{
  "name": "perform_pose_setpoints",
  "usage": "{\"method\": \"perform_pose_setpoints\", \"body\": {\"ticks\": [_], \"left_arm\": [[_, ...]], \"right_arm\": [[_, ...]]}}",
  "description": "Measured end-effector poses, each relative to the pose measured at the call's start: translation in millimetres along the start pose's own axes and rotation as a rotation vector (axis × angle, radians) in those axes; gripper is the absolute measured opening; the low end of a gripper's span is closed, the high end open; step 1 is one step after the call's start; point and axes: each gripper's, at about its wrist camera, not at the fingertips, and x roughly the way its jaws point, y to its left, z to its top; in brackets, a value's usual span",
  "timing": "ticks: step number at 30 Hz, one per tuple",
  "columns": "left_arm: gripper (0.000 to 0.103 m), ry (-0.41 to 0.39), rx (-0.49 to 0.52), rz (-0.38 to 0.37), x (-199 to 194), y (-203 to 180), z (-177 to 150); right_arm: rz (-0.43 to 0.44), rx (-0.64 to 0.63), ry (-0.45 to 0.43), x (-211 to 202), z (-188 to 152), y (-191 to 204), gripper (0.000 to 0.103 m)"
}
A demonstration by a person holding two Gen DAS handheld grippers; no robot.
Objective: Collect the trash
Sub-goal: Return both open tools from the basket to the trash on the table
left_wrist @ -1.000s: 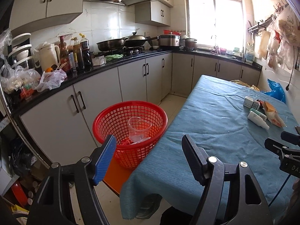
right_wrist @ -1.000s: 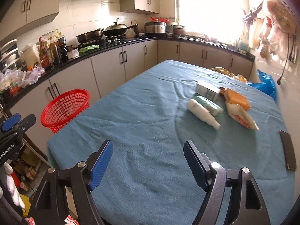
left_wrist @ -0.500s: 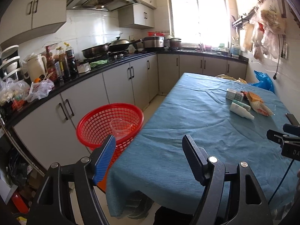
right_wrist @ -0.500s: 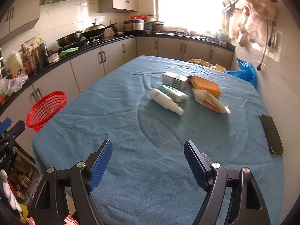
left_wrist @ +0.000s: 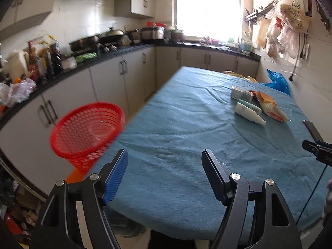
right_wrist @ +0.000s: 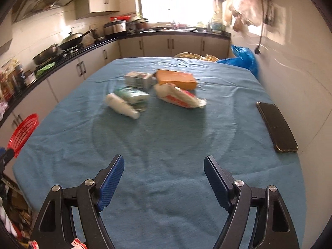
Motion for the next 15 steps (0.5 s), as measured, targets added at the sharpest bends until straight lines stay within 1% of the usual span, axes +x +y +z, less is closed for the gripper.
{"method": "perform_pose_setpoints", "body": {"ticks": [3, 5, 6, 11, 15], "left_arm": [[0.072, 0.038, 0.007, -0.061, 12.9, -10.7, 0.7], [0.072, 0.069, 0.011, -0.103, 22.3, -18.2, 1.6], [0.072, 0.077, 0.013, -0.112, 24.8, -20.9, 1.9], [0.072, 0.092, 0.016, -0.111, 35.9, -26.3, 5.8], [0.072, 0.101, 0.007, -0.091, 43.1, -20.0, 10.3]], "right_arm": [[0.031, 0.044, 0.015, 15.6, 10.7, -15.0, 0.083], [0.085, 0.061, 0.025, 30.0, 20.4, -16.7, 0.083], [0.114, 0.058, 0.026, 36.4, 24.4, -14.1, 0.083], [0.234, 0.022, 0.048, 80.9, 54.3, 7.7, 0.083], [0.302, 0.036, 0.103, 127.3, 77.6, 26.1, 0.082]]}}
